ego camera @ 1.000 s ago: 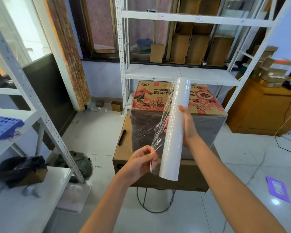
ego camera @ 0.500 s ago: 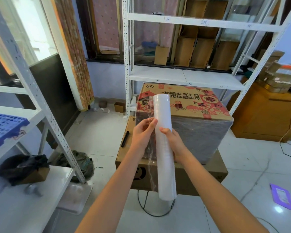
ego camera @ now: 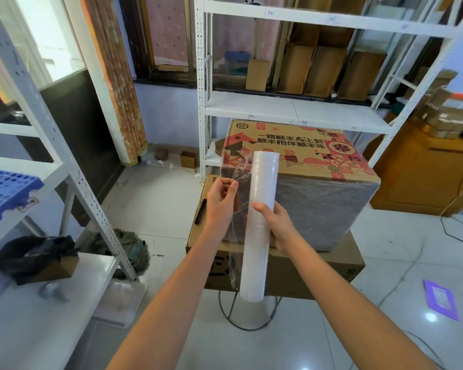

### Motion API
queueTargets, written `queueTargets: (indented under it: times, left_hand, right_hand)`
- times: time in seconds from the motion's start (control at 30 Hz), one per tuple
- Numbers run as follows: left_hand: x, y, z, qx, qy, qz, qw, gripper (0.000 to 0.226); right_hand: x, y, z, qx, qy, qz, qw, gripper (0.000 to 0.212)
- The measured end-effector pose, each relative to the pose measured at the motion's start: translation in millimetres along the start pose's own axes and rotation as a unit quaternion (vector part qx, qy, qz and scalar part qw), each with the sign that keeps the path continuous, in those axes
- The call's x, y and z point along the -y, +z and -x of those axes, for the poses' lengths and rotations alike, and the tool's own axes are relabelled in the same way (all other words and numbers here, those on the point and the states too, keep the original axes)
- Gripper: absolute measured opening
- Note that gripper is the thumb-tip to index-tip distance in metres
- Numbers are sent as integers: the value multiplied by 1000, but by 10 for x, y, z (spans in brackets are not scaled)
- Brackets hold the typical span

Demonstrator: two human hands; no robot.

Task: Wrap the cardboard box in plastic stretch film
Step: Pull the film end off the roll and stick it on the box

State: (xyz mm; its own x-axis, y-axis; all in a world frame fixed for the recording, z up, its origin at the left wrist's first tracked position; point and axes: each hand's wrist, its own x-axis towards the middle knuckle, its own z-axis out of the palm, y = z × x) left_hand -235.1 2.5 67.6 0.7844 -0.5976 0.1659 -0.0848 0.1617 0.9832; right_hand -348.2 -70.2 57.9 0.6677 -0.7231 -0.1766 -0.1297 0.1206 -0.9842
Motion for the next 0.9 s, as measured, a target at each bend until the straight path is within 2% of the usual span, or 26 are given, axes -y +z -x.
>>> queueTargets:
  times: [0.17,0.27,0.4,0.67,0.9]
  left_hand:
    - [38,-59,-124,65,-8,-22,998,11]
    - [109,-100,-224,51,25,-76,996,13]
    - [220,-185,-321,41,37,-85,995,16]
    - [398,-391,-473,54,-8,-36,998,14]
    - [513,-373,-570,33,-46,-24,998,17]
  right_hand:
    - [-99,65,-93,-10,-16,14,1000,43]
    - [-150,134,-167,1,-26,2,1000,53]
    - [-224,238,-281,-24,-22,14,999,65]
    - [-254,310,-417,-76,-32,63,995,60]
    - [-285,345,-462,-141,-34,37,989,69]
